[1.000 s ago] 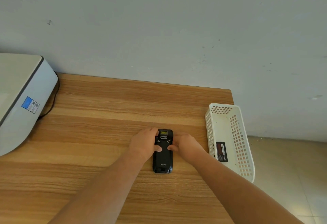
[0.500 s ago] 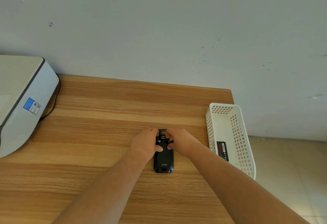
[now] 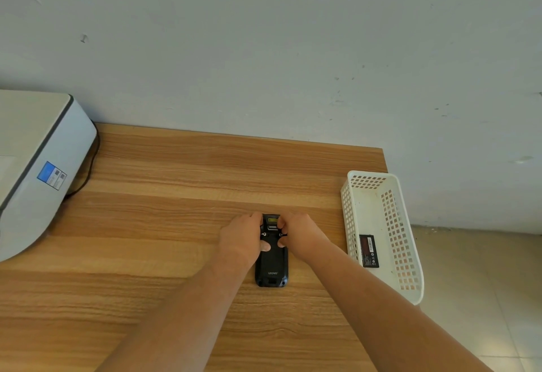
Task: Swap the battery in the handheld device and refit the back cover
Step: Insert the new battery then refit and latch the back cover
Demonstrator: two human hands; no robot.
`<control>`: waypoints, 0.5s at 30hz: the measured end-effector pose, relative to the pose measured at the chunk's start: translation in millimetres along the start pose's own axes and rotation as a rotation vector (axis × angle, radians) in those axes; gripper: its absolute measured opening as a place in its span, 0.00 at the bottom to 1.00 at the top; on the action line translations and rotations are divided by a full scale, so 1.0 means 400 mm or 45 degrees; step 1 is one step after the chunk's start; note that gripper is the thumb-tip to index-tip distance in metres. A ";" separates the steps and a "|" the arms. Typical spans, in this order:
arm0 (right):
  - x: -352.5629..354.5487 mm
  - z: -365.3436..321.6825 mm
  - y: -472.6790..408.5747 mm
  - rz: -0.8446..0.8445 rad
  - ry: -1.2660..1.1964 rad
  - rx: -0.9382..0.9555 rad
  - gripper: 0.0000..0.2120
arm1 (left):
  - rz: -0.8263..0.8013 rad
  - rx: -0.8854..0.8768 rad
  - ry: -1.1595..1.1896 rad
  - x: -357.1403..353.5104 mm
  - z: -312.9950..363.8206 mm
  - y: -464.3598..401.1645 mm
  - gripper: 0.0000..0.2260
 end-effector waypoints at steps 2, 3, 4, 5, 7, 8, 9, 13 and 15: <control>0.000 0.004 0.002 0.012 -0.032 -0.015 0.17 | 0.007 0.001 0.009 -0.001 -0.003 0.000 0.24; -0.001 0.005 0.003 0.019 -0.049 -0.020 0.16 | 0.013 0.001 0.013 -0.002 -0.004 0.001 0.24; -0.001 0.007 0.004 0.026 -0.067 -0.025 0.15 | 0.021 0.001 0.014 -0.003 -0.005 0.001 0.24; -0.002 0.009 0.004 0.030 -0.086 -0.031 0.15 | 0.025 0.001 0.015 -0.003 -0.005 0.002 0.24; -0.004 0.012 0.005 0.028 -0.117 -0.052 0.14 | 0.033 0.000 0.018 -0.004 -0.005 0.004 0.24; -0.004 0.014 0.005 0.026 -0.126 -0.064 0.14 | 0.037 -0.001 0.020 -0.005 -0.005 0.005 0.24; -0.005 0.015 0.005 0.027 -0.136 -0.071 0.14 | 0.040 -0.002 0.024 -0.005 -0.006 0.005 0.24; -0.007 0.022 0.008 0.045 -0.198 -0.089 0.14 | 0.042 -0.002 0.041 -0.005 -0.007 0.006 0.23; -0.007 0.022 0.008 0.050 -0.225 -0.102 0.14 | 0.042 -0.001 0.050 -0.004 -0.008 0.007 0.23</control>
Point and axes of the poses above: each hand's wrist, its own y-axis away from the middle knuckle, its own x-axis out of the back of the hand, z = x × y, the point moved 8 cm from there along -y, towards the middle knuckle, and after that the axes turned 6 degrees about -z, right-handed, at the moved point
